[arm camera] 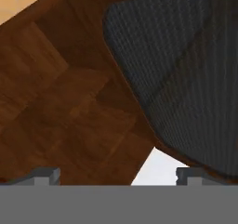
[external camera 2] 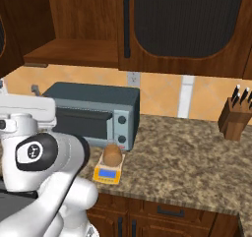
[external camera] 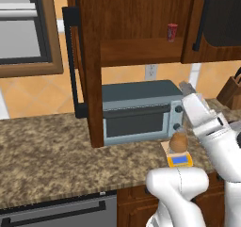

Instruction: Pick the honey bottle and place it on the digital scale for weighing, and close the cabinet.

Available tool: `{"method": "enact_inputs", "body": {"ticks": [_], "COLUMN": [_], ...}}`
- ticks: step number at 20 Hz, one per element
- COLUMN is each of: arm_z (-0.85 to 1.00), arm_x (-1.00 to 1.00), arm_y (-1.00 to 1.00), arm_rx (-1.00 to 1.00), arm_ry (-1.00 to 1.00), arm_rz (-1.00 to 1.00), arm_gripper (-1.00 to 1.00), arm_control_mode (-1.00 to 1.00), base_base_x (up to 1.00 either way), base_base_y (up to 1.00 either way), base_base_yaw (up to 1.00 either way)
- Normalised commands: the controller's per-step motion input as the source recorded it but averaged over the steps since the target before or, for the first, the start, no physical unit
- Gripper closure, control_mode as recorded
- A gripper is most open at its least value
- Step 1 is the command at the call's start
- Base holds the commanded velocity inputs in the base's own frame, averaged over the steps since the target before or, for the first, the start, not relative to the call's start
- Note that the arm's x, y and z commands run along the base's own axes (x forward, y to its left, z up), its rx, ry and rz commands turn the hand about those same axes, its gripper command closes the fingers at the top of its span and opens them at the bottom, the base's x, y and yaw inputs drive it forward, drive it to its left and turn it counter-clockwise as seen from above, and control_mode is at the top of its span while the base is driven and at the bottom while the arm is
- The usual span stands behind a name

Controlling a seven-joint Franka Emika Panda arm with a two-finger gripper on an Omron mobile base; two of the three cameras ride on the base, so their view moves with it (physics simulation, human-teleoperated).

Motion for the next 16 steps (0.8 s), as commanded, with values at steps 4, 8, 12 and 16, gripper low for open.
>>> {"method": "enact_inputs", "body": {"ticks": [4,8,12,16], "arm_z": [-0.11,-0.52,-0.68,-1.00], "arm_x": [-1.00,-1.00,-1.00,-1.00], "arm_y": [0.97,1.00,1.00,1.00], "arm_rx": [-0.11,-0.14,-0.21,-0.46], "arm_ry": [-0.46,-0.31,-0.35,-0.27], "arm_rz": [-0.35,-0.33,-0.18,-0.04], "arm_gripper": [-1.00,-1.00,-1.00,-1.00], "arm_control_mode": [-1.00,-1.00,-1.00,-1.00], "base_base_x": [0.00,0.00,0.00,0.00], "base_base_y": [0.00,0.00,0.00,0.00], "base_base_yaw": [0.00,0.00,0.00,0.00]}}
